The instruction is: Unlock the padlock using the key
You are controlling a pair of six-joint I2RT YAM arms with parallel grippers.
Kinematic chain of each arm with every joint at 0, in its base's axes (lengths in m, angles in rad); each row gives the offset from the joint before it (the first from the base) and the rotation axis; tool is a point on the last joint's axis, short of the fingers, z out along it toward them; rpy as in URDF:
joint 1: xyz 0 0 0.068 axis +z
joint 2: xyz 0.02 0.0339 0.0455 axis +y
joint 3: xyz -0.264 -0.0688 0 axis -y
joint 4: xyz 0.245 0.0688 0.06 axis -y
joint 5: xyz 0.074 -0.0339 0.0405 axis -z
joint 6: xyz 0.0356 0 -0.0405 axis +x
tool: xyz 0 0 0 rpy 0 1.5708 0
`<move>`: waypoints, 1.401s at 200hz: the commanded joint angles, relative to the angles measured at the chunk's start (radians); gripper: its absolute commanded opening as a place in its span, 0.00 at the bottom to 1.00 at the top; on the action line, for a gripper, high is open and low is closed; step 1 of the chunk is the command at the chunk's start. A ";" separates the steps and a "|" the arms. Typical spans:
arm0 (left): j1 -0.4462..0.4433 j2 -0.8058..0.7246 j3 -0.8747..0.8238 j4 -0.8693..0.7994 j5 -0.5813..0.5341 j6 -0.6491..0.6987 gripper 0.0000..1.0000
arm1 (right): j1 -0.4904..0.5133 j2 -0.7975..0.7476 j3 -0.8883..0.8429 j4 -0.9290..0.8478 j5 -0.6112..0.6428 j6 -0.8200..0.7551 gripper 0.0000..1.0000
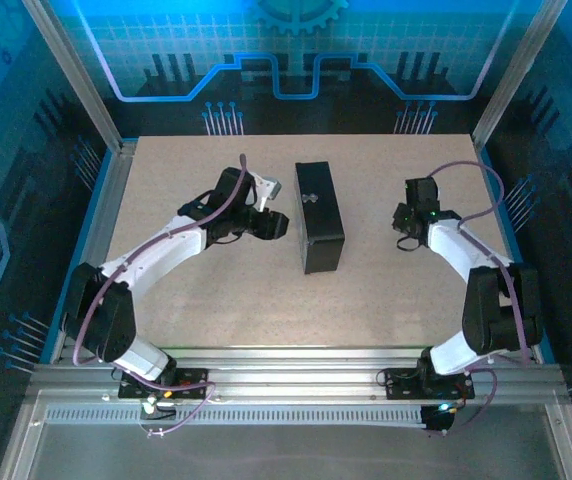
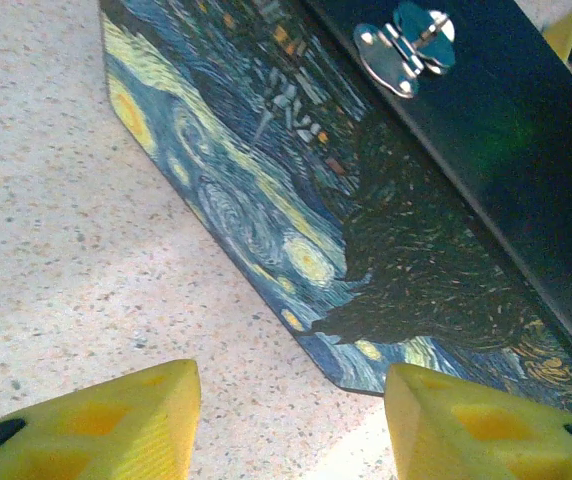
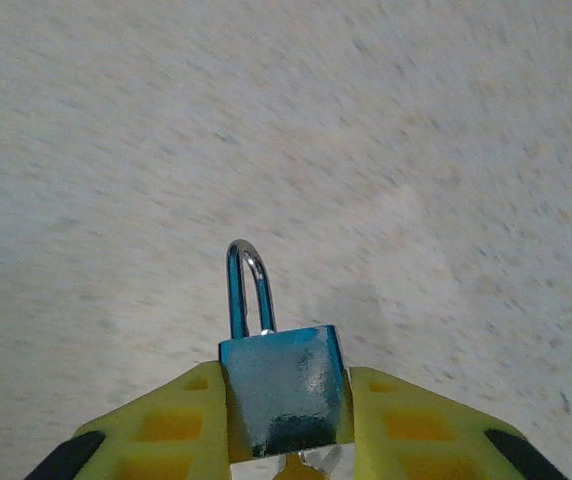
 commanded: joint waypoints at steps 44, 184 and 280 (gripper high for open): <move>0.017 -0.059 0.002 -0.030 -0.043 -0.010 0.53 | -0.120 0.176 0.097 -0.135 -0.136 0.048 0.22; 0.060 -0.076 -0.006 -0.046 -0.082 -0.053 0.55 | 0.201 -0.147 0.286 -0.200 -0.476 -0.178 1.00; 0.061 -0.065 -0.003 -0.057 -0.095 -0.053 0.55 | 0.472 0.036 0.440 -0.389 -0.303 -0.275 1.00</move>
